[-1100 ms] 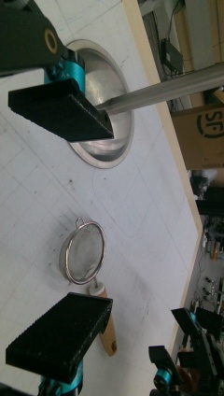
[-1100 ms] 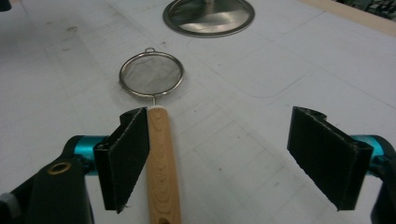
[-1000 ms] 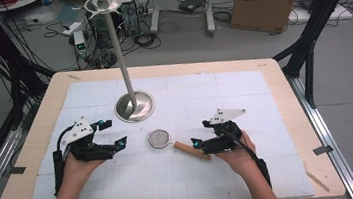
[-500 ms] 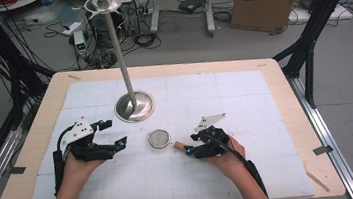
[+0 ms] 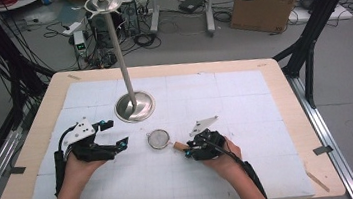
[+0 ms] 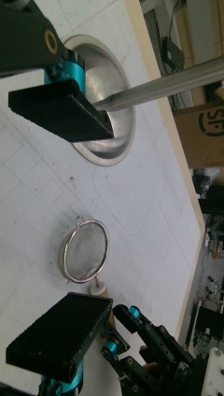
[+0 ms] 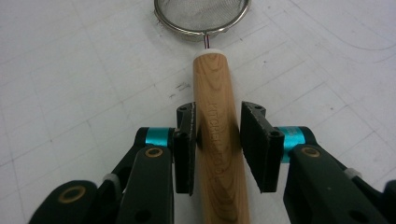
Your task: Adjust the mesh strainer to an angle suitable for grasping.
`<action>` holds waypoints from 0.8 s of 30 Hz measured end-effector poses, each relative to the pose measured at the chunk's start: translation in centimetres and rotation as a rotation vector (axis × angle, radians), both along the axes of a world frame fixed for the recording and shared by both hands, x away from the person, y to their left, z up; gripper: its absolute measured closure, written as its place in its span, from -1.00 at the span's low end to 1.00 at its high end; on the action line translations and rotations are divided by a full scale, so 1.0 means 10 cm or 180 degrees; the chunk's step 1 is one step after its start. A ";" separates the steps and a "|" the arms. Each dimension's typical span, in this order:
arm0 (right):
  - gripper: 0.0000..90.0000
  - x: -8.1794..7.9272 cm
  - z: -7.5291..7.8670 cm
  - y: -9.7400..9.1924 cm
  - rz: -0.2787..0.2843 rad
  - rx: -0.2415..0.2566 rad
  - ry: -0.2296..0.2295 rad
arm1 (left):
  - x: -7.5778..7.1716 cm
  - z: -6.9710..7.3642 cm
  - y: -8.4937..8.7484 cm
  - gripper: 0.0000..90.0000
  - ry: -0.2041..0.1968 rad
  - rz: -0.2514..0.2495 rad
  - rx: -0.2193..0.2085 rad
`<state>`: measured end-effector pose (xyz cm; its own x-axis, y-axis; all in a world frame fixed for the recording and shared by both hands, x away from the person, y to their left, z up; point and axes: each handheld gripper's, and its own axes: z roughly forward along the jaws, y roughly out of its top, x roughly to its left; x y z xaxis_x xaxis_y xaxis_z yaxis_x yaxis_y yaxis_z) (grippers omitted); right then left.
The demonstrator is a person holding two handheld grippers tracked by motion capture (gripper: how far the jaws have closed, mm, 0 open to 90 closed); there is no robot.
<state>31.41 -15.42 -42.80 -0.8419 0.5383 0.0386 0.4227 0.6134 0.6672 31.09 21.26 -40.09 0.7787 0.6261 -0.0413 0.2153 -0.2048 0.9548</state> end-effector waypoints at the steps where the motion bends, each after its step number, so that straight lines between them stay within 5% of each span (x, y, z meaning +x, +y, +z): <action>1: 0.47 0.00 -0.01 0.01 -0.0007 -0.0007 -0.0014 | 0.00 0.00 0.00 -0.63 -0.0003 0.0005 0.0003; 4: 0.45 0.01 -0.03 0.03 0.0003 -0.0107 -0.0043 | 0.00 0.00 -0.01 -0.63 0.0010 -0.0004 0.0014; 19: 0.49 0.03 -0.05 0.07 0.0065 -0.0121 -0.0039 | 0.00 -0.01 -0.01 -0.63 0.0011 -0.0008 0.0028; 24: 0.49 0.02 -0.06 0.14 0.0212 -0.0114 -0.0070 | 0.01 -0.01 -0.02 -0.63 0.0017 -0.0014 0.0020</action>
